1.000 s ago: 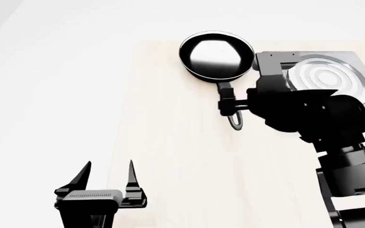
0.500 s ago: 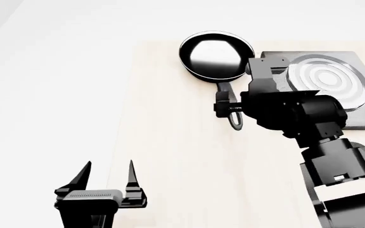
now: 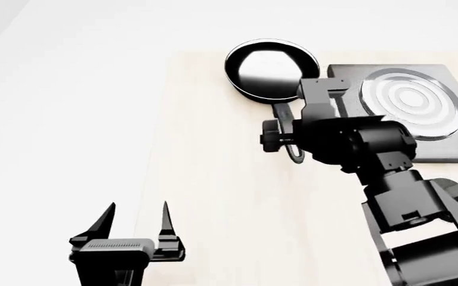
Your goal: Turn on the stove and put the frying pan on it.
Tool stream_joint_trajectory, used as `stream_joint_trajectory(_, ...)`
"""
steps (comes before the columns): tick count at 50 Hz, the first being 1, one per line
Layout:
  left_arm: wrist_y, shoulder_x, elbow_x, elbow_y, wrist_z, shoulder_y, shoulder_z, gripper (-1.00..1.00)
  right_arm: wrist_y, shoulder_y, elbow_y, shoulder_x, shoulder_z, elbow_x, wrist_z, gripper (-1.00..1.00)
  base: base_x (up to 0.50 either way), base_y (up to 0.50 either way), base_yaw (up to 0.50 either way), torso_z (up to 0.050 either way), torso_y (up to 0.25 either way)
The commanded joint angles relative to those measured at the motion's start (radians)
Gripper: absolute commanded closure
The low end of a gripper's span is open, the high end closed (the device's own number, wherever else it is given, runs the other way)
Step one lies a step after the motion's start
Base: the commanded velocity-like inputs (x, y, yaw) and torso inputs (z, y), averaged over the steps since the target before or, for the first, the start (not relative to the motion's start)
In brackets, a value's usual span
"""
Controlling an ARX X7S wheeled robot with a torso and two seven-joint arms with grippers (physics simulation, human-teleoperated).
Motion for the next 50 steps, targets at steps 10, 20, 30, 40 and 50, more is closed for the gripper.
stream_joint_trajectory(10,0.0,-0.003,-0.004,0.0,-0.003,-0.003,0.003,-1.0,-0.078,0.035,0.174,-0.06,-0.036,-0.042,-0.068,-1.0,0.0,0.0,0.0,0.0,0.0)
stream_joint_trajectory(20,-0.001,-0.005,-0.008,0.001,-0.004,-0.004,0.004,-1.0,-0.129,0.061,0.282,-0.084,-0.052,-0.067,-0.106,-1.0,0.0,0.0,0.0,0.0,0.0)
stream_joint_trajectory(30,0.001,-0.007,-0.009,0.001,-0.006,-0.004,0.006,-1.0,-0.154,0.069,0.326,-0.09,-0.061,-0.08,-0.121,-1.0,0.0,0.0,0.0,0.0,0.0)
stream_joint_trajectory(40,0.003,-0.008,-0.011,0.0,-0.006,-0.002,0.008,-1.0,-0.03,-0.004,0.022,-0.009,-0.033,-0.023,-0.006,1.0,0.0,0.0,0.0,0.0,0.0)
stream_joint_trajectory(50,0.001,-0.009,-0.011,0.0,-0.01,-0.006,0.009,-1.0,0.076,-0.072,-0.288,0.071,0.021,0.056,0.117,1.0,0.0,0.0,0.0,0.0,0.0)
